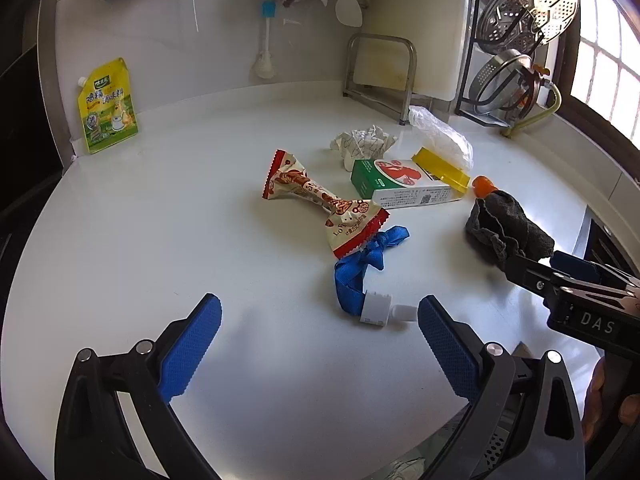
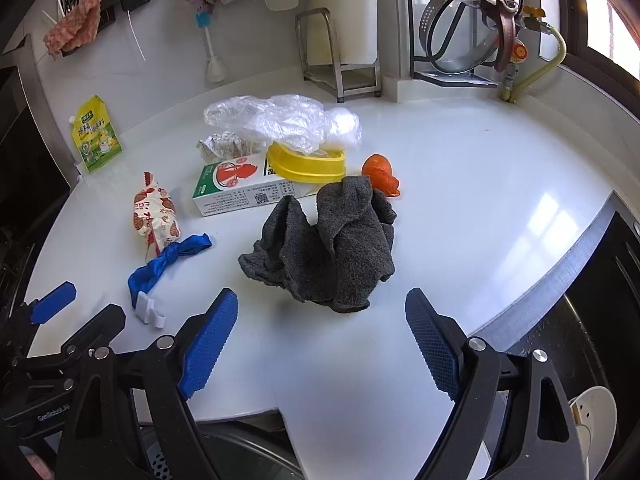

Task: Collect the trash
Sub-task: 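Grasp the dark grey cloth with the right tool while the left tool grasps the blue spray trigger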

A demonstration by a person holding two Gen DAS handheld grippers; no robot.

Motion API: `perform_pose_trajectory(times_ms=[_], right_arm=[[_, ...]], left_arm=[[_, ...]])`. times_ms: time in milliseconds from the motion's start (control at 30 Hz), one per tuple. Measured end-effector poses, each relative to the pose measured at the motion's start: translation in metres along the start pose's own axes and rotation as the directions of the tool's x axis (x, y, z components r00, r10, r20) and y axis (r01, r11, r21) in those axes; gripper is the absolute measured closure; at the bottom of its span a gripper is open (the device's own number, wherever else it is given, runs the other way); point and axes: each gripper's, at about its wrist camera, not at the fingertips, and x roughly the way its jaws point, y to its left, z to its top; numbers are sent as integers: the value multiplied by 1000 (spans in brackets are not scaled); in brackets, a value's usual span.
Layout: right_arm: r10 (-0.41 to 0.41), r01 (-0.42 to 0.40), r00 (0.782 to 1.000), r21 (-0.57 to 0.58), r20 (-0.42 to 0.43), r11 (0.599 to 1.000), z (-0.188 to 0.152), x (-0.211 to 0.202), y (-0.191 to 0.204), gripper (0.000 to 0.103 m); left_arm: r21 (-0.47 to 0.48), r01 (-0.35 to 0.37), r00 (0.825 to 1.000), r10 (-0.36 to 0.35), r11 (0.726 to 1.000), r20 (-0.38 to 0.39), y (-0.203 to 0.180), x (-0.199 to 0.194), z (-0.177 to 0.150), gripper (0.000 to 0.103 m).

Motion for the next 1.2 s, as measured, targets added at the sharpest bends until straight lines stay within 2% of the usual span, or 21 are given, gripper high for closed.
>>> perform_pose_trajectory(times_ms=[333,500,567,633,800,933,1200], right_arm=[[-15,15,999,-18,-32,1000,24,28,2,21],[-3,2,1000,-5,-12,1000,30,31,-3,22],[4,-4,1000,-15,-10,1000,28,30,-1,33],[-8,7,1000,-40,-9,999,26,29,2,47],[35,-35,999,-30,12,999,20,19,0,70],[67,-67,997,-2,25,998,13,8,-7,76],[119,-122,990,36,69,992,8,-15,-17,77]], left_arm=[[-3,20,1000,-20,1000,-20,-5,13,4,6],[-11,37,999,-38,999,-29,-5,16,6,6],[-12,40,999,-40,999,-30,-5,17,6,6],[-14,35,999,-36,999,-33,-6,19,7,6],[-19,26,998,-27,999,-51,-7,24,6,6],[-23,19,998,-20,1000,-66,-8,28,6,6],[-28,-30,995,27,999,-93,-11,45,13,6]])
